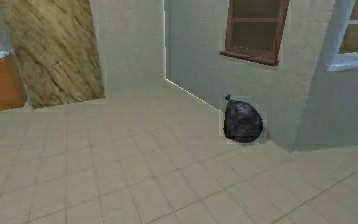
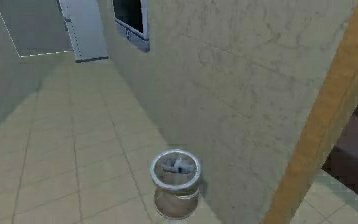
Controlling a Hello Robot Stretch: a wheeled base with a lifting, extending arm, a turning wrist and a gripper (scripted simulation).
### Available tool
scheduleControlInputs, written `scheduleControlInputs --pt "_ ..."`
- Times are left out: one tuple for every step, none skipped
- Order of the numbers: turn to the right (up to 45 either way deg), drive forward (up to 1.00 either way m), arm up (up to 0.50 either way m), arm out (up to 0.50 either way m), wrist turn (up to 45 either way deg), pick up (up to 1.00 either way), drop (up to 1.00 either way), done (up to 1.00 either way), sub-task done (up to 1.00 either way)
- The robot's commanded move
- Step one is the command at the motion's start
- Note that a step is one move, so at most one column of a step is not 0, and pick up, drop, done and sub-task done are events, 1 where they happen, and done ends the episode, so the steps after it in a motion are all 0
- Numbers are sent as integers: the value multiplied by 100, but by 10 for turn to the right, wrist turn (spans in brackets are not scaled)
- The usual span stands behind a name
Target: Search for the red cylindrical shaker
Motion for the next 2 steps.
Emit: scheduleControlInputs --pt "0 30 0 0 0 0 0 0 0" --pt "-450 0 0 0 0 0 0 0 0"
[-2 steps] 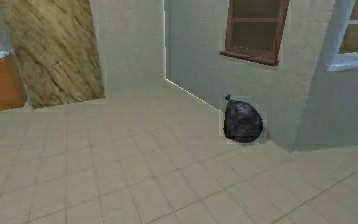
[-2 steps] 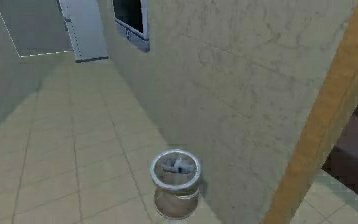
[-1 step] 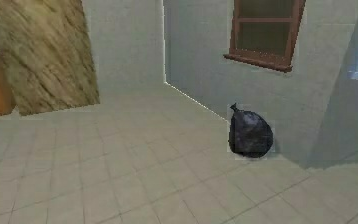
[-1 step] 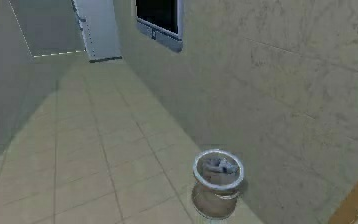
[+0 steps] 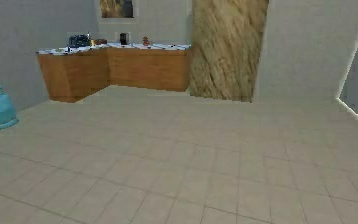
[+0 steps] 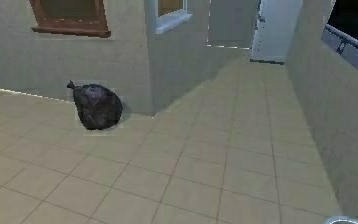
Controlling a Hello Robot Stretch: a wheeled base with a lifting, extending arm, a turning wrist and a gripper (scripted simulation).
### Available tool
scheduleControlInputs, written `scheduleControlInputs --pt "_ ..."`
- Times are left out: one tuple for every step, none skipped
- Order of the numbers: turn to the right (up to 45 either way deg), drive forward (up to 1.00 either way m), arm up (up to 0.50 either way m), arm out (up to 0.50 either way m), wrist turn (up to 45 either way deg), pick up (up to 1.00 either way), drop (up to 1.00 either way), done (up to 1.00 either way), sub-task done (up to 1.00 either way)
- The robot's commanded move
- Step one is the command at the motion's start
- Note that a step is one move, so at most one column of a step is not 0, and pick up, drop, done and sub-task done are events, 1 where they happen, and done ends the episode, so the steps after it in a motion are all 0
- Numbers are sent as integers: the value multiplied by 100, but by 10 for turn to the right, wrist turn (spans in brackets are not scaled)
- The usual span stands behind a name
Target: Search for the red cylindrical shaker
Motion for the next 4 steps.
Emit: scheduleControlInputs --pt "-270 0 0 0 0 0 0 0 0" --pt "0 25 0 0 0 0 0 0 0" --pt "240 0 0 0 0 0 0 0 0" --pt "0 100 0 0 0 0 0 0 0"
